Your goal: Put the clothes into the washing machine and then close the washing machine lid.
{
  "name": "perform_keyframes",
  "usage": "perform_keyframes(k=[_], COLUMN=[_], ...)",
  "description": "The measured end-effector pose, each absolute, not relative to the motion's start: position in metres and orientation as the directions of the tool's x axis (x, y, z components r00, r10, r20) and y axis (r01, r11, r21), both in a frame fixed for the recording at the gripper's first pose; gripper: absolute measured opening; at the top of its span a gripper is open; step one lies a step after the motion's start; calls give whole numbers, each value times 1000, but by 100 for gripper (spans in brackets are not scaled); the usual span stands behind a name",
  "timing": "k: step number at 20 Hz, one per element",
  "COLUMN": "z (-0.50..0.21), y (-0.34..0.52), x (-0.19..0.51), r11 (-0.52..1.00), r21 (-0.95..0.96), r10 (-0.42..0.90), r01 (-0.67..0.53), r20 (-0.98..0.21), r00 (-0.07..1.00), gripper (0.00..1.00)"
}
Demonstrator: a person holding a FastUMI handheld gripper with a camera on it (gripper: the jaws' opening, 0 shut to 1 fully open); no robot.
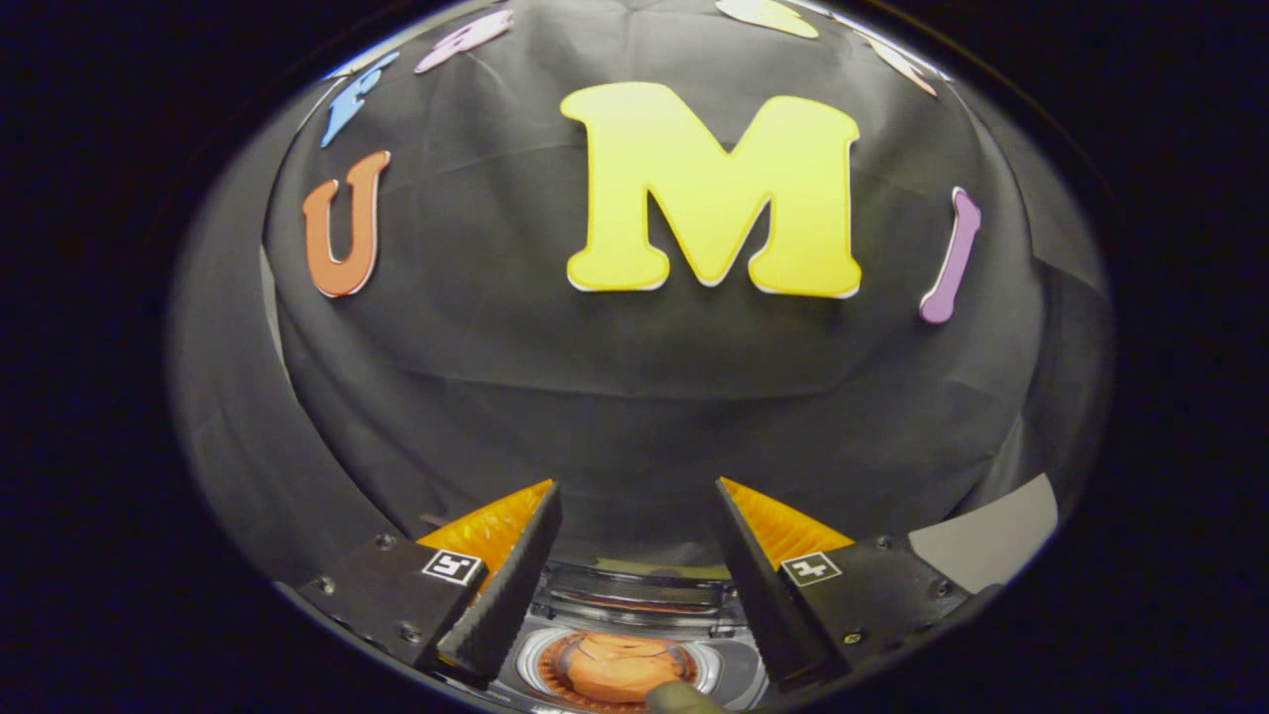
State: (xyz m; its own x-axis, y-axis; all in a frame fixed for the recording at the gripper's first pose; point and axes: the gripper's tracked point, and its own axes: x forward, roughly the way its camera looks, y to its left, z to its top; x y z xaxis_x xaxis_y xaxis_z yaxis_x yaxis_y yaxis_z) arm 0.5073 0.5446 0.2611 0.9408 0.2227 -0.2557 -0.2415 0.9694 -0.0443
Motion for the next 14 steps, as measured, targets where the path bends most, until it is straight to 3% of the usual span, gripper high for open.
perform_keyframes(k=[9, 14], z=[204, 204], y=[527, 525], x=[546, 545], r11=[989, 990], r21=[-2, 2], r10=[137, 132], r01=[-148, -138], r20=[-372, -303], r00=[918, 944], gripper=[95, 98])
